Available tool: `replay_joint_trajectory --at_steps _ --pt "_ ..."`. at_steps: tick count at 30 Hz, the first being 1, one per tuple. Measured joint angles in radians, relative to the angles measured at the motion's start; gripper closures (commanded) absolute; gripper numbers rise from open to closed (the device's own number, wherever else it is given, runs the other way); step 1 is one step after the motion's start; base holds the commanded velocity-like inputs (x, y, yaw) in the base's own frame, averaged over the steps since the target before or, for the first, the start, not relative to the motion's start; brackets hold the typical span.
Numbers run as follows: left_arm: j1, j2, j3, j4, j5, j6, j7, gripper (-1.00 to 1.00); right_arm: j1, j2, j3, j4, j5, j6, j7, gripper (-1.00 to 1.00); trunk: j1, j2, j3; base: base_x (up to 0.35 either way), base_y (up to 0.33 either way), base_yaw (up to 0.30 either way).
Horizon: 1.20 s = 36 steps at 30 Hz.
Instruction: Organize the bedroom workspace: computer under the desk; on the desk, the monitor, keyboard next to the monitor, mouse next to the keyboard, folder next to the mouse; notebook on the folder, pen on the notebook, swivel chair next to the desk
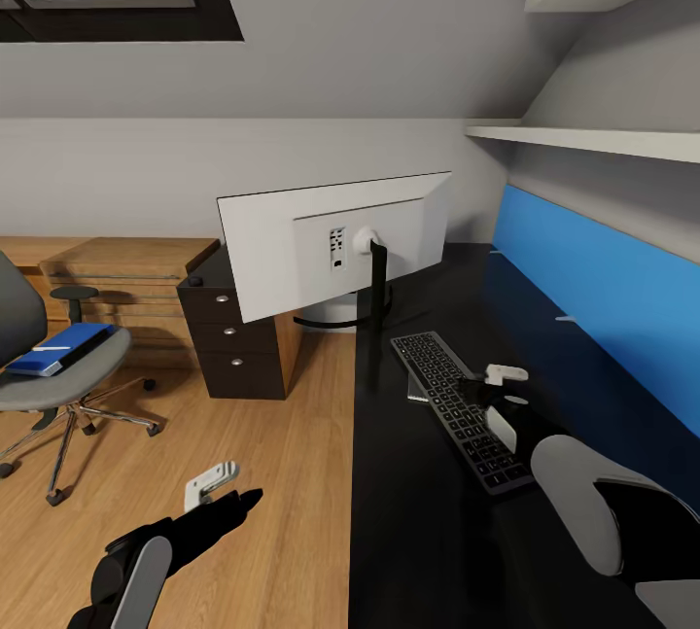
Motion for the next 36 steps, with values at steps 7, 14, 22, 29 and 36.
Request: replay_joint_trajectory --at_steps 7,14,22,29,36 --pt "0.000 -0.001 0.001 -0.001 0.001 0.000 0.000 -1.00 0.000 -0.006 0.000 0.001 0.000 0.001 0.000 -1.00 0.023 -0.042 -0.019 0.000 0.000 0.000" --pt "0.000 -0.002 0.000 -0.001 0.001 0.000 0.000 -1.00 -0.001 -0.007 -0.002 -0.001 0.001 0.001 0.001 -1.00 0.027 -0.049 -0.022 0.000 0.000 0.000" --pt "0.000 -0.003 -0.003 -0.001 0.001 0.000 0.000 -1.00 -0.001 -0.006 -0.001 -0.028 0.001 0.002 -0.001 -1.00 0.050 -0.091 -0.040 0.000 0.000 0.000" --pt "0.000 -0.002 0.000 -0.001 0.000 0.000 0.000 -1.00 -0.001 -0.005 -0.006 -0.033 0.004 0.002 -0.002 -1.00 0.054 -0.098 -0.044 0.000 0.000 0.000" --pt "0.000 0.000 0.000 0.001 0.001 -0.002 -0.004 -1.00 -0.001 -0.004 -0.006 -0.032 0.004 0.001 -0.002 -1.00 0.054 -0.098 -0.044 0.000 0.000 0.000"
